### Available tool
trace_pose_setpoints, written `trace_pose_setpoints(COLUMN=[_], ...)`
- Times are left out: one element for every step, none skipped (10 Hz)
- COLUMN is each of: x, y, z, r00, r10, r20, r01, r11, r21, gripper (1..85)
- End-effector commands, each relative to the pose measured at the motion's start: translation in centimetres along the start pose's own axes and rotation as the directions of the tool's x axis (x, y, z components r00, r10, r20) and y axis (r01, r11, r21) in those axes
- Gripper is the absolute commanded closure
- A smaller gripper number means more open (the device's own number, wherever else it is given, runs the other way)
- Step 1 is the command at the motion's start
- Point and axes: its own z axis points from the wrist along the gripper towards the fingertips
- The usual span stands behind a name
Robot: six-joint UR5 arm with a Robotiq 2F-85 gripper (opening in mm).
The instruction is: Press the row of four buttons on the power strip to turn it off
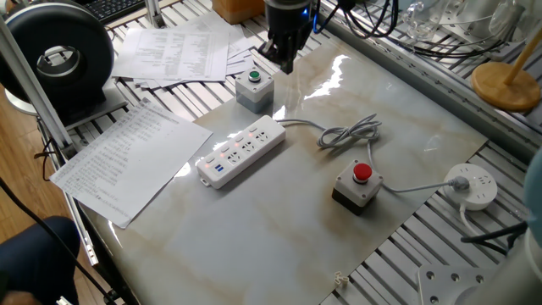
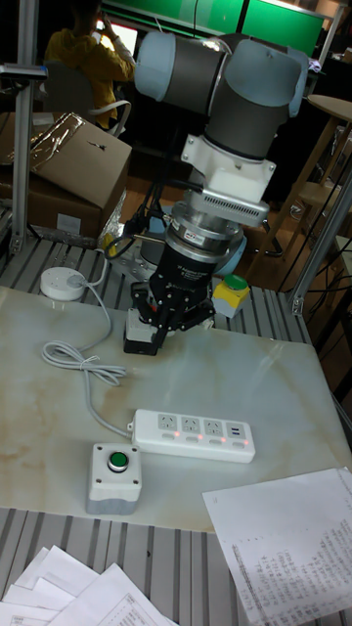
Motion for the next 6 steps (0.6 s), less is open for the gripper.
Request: trace_pose_setpoints(x=[1.1, 0.6, -0.5, -1.6, -2.2, -2.3], y=[2.0, 1.6, 1.5, 1.3, 1.9, 2.0], z=[-0.8, -0.7, 0.3, 1.9, 3.2, 3.5], r00=[0.983, 0.976, 0.973, 0.969, 0.965, 0.963], r10=[-0.168, -0.207, -0.224, -0.247, -0.26, -0.269], r20=[-0.067, -0.07, -0.05, -0.028, -0.017, -0.032], r01=[0.164, 0.205, 0.224, 0.247, 0.26, 0.269], r11=[0.984, 0.978, 0.975, 0.969, 0.965, 0.963], r21=[-0.062, -0.034, -0.011, 0.004, -0.013, -0.015], gripper=[84.7, 84.7, 84.7, 84.7, 84.7, 84.7])
